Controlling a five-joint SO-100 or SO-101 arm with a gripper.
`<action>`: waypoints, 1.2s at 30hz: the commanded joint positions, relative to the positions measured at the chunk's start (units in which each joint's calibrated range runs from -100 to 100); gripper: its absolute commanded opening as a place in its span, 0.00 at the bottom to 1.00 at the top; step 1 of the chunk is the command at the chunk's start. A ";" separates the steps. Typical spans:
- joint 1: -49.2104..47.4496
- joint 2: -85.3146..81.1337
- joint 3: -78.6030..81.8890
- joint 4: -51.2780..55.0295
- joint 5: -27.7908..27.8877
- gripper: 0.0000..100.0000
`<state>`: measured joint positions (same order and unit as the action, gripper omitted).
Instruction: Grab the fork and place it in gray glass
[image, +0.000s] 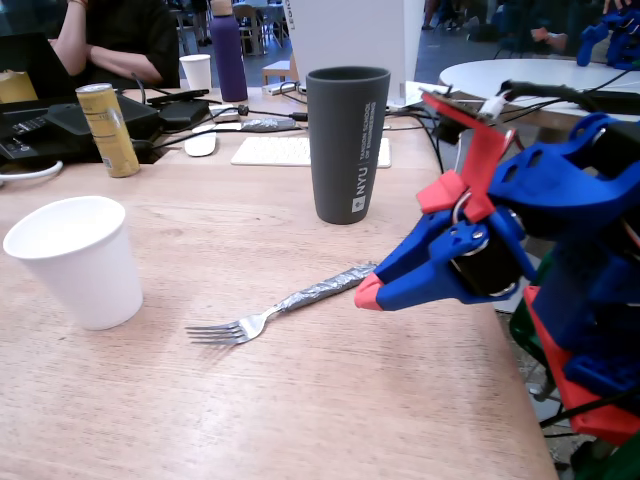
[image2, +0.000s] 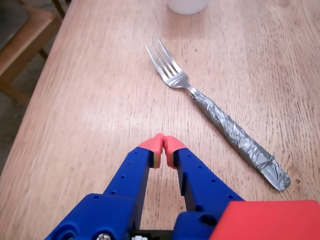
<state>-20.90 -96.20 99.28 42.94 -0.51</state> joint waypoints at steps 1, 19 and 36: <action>-0.08 -0.89 0.16 0.00 0.10 0.00; -0.08 -0.89 0.16 0.00 0.10 0.00; -1.43 -0.89 0.16 0.00 0.15 0.00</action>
<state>-21.09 -96.20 99.28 42.94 -0.51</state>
